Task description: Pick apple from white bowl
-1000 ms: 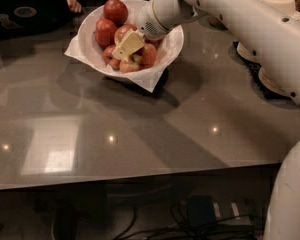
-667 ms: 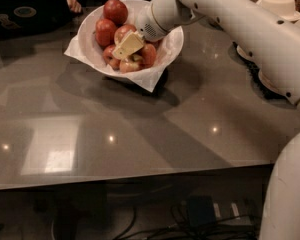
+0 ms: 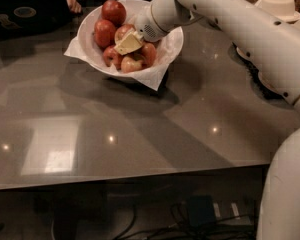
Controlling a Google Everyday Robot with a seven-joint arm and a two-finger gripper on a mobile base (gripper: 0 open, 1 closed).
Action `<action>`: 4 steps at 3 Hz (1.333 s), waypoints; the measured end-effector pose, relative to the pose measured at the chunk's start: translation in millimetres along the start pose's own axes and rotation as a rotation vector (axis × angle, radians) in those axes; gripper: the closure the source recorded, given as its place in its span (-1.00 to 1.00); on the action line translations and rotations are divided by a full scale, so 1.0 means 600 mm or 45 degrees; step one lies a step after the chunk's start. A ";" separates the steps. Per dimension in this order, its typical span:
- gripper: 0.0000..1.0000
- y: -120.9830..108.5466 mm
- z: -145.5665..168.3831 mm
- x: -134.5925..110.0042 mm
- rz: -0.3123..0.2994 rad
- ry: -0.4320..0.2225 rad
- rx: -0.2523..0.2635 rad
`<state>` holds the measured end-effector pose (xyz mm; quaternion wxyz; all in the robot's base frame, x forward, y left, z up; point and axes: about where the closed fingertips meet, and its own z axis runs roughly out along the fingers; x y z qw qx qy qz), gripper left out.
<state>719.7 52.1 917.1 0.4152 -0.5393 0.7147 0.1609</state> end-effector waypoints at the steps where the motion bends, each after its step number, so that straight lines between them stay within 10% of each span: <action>1: 0.64 0.001 -0.005 -0.010 -0.025 -0.002 -0.009; 2: 1.00 0.003 -0.014 -0.022 -0.052 0.000 -0.019; 4: 1.00 0.000 -0.061 -0.069 -0.184 0.025 -0.052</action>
Offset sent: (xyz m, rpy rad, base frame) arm -0.0064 0.0009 0.0289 -0.0255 -0.0346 0.0502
